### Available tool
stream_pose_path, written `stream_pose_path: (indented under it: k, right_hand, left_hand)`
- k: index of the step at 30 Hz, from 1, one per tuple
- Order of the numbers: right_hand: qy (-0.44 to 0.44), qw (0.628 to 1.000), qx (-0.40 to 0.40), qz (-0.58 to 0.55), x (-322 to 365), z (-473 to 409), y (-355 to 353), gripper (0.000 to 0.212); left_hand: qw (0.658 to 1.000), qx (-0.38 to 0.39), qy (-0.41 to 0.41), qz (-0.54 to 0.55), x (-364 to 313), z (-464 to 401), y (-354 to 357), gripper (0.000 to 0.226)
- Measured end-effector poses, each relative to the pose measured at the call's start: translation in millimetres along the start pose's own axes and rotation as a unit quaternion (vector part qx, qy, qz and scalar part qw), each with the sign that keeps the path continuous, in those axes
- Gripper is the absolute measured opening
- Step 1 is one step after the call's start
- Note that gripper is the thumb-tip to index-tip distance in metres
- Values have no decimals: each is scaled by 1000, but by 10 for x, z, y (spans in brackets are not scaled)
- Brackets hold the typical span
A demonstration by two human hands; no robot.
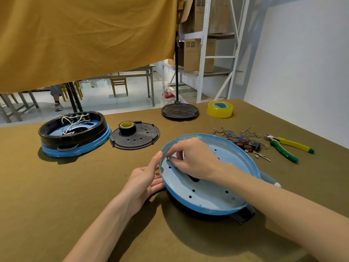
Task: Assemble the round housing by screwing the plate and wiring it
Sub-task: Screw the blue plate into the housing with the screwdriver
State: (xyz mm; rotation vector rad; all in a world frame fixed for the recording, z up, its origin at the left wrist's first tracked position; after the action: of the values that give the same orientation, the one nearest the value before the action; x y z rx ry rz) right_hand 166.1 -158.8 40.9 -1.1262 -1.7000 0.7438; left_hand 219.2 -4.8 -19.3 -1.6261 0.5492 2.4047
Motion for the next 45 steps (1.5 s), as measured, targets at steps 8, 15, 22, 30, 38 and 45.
stream_pose_path:
  k: [8, 15, 22, 30, 38, 45]
  right_hand:
    - [2, 1000, -21, 5, 10, 28, -1, 20]
    - [-6, 999, 4, 54, -13, 31, 23, 23]
    - [-27, 996, 20, 86, 24, 46, 27, 27]
    - [34, 998, 43, -2, -26, -105, 62, 15]
    - [44, 996, 81, -4, -53, -231, 51, 15]
    - [46, 994, 96, 0, -31, -238, 62, 14]
  left_hand:
    - [1000, 0, -4, 8, 17, -14, -21, 82]
    - [1000, -13, -13, 6, 15, -28, -21, 78]
    - [1000, -12, -16, 2, 13, -27, -27, 70]
    - [1000, -7, -9, 11, 22, -50, -18, 67]
    - [1000, -20, -7, 10, 18, -63, -14, 72]
    - [1000, -25, -4, 8, 25, -73, -19, 70]
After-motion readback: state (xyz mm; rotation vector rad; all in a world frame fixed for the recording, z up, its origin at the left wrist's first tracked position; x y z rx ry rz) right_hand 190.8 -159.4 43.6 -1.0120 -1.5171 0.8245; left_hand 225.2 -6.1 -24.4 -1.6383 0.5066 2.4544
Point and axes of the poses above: each hand's wrist, its own z-axis away from the middle knuckle, its own y-axis out of the palm, x = y × z, the point moved 2 cm from there along -z, towards the middle knuckle, and after that the axes turned 4 degrees about y, right-handed, at the moved point
